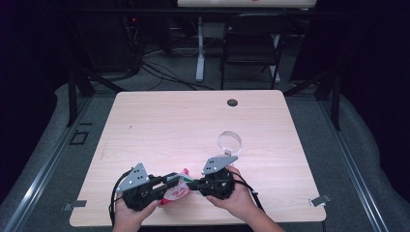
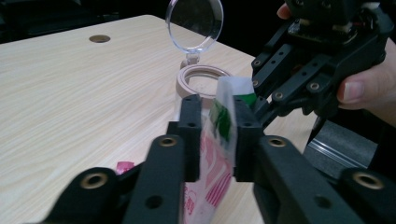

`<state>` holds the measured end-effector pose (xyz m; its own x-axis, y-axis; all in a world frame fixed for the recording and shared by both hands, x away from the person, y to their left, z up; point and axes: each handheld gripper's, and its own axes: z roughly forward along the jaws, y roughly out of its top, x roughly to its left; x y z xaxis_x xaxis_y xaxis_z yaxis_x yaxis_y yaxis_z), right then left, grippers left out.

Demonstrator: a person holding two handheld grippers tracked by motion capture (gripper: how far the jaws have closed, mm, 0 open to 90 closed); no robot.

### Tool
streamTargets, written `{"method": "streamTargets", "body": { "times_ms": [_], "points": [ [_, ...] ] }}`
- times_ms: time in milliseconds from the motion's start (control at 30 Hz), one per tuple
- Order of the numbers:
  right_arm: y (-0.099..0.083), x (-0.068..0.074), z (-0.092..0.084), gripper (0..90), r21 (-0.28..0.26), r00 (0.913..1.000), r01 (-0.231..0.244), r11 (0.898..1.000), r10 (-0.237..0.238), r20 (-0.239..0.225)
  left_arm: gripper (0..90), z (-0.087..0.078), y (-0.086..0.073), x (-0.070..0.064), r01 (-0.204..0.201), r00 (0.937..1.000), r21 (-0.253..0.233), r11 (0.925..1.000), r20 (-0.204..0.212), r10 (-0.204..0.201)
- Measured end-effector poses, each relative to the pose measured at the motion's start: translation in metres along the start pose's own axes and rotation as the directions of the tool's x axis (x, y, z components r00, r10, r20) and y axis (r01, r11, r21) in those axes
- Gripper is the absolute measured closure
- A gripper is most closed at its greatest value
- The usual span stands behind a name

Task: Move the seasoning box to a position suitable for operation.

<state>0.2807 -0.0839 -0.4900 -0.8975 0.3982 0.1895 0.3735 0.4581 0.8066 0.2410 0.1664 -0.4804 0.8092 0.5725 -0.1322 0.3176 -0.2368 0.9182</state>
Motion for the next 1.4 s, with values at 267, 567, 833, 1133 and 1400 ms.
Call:
{"method": "streamTargets", "body": {
  "times_ms": [267,567,833,1133,1400],
  "points": [
    [0.005,-0.002,0.001,90.0,0.006,0.9999,-0.014,1.000,0.014,0.001,51.4,-0.006,-0.014,-0.005,-0.010,0.9971,0.016,0.9998,-0.075,0.011],
    [0.008,-0.003,0.003,90.0,-0.002,0.9999,-0.010,1.000,0.010,0.001,48.3,0.005,-0.036,-0.007,-0.029,0.9942,0.111,0.9934,-0.099,0.041],
    [0.009,-0.004,0.003,90.0,-0.008,1.0000,-0.008,1.000,0.008,-0.006,40.9,0.015,-0.051,-0.002,-0.019,0.9928,0.177,0.9840,-0.113,0.040],
    [0.008,-0.004,0.002,90.0,-0.009,1.0000,-0.002,1.000,0.002,-0.005,33.1,0.024,-0.062,0.011,0.046,0.9869,0.208,0.9771,-0.161,-0.012],
    [0.006,-0.005,0.001,90.0,-0.011,1.0000,-0.002,1.000,0.002,-0.002,27.6,0.030,-0.068,0.016,0.042,0.9858,0.233,0.9716,-0.168,-0.002]
  ]
}}
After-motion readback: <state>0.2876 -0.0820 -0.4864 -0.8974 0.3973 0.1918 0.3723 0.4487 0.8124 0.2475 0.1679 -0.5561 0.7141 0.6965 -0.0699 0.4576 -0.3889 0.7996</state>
